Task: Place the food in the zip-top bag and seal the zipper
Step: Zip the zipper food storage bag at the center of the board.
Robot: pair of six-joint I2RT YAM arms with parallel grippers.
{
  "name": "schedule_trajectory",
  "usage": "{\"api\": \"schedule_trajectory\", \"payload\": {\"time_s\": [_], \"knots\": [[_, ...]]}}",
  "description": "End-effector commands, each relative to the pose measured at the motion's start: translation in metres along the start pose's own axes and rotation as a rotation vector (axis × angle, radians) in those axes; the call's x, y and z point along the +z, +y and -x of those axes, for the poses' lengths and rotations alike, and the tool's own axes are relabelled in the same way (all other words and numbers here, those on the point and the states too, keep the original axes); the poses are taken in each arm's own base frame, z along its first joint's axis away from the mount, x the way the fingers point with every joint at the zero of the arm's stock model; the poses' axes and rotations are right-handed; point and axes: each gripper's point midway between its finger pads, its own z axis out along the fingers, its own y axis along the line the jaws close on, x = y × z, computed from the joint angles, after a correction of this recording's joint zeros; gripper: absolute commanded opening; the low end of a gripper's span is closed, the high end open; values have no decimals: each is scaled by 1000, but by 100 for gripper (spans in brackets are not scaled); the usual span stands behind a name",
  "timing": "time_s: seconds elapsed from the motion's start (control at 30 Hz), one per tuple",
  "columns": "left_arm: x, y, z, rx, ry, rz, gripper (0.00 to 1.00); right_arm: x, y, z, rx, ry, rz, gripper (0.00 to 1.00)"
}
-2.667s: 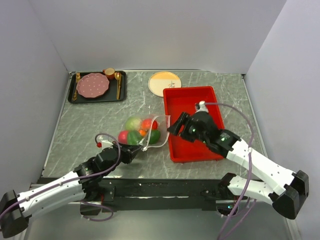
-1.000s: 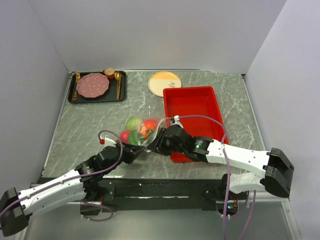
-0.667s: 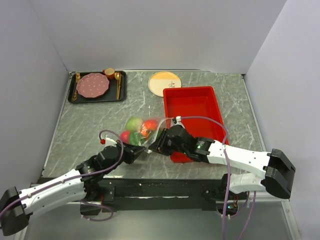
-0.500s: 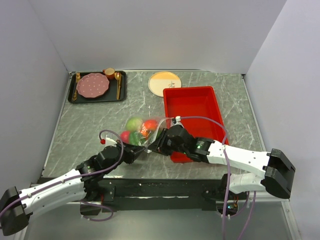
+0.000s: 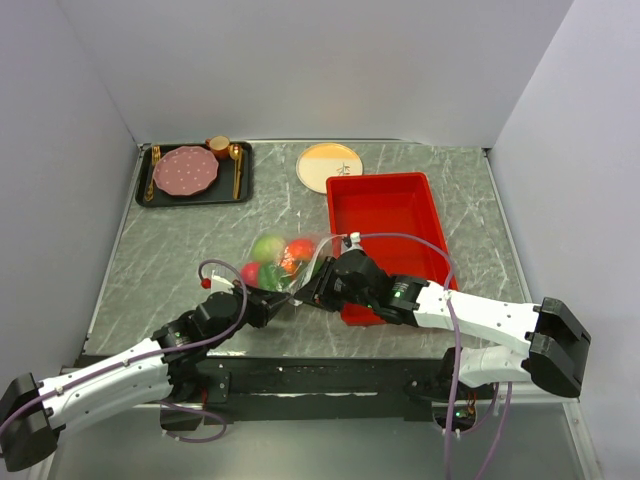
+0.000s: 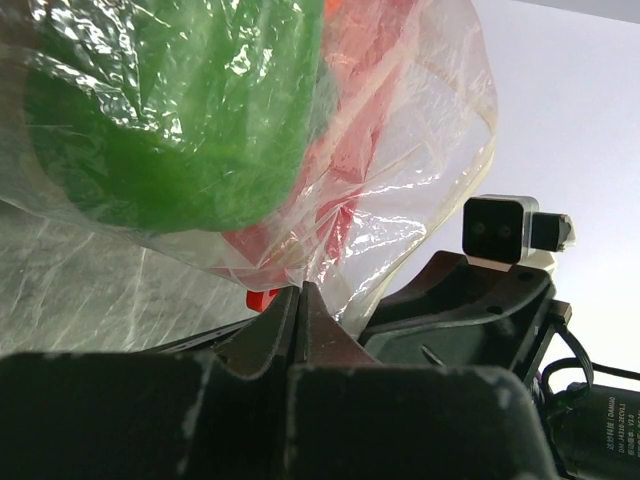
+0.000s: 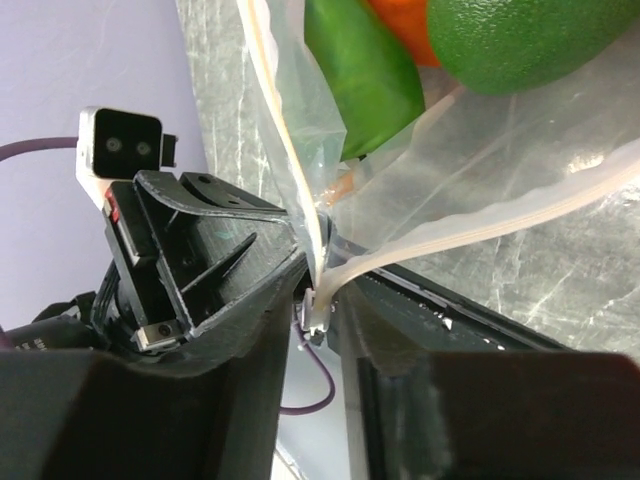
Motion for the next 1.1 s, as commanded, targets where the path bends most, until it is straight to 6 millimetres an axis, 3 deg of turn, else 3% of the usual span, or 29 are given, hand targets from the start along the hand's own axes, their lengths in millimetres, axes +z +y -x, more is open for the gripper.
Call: {"api": "schedule_trajectory", "payload": {"time_s": [0.0, 0.13, 0.57, 0.73, 0.9, 1.07], "knots": [[-2, -11, -5, -13, 26, -48, 1, -4, 10, 2, 12, -9, 52, 37], [-2, -12, -5, -13, 27, -51, 1, -5, 8, 1, 19, -8, 55, 36], [-3, -13, -6, -9, 30, -54, 1, -6, 6, 3, 12, -21, 50, 3], [-3, -12, -8, -6, 40, -48, 4, -4, 5, 5, 7, -29, 37, 3], [-5, -15, -8, -15, 46, -57, 20, -2, 2, 7, 0, -39, 25, 3], [-8, -19, -8, -20, 45, -72, 24, 2, 7, 7, -2, -37, 34, 3]]}}
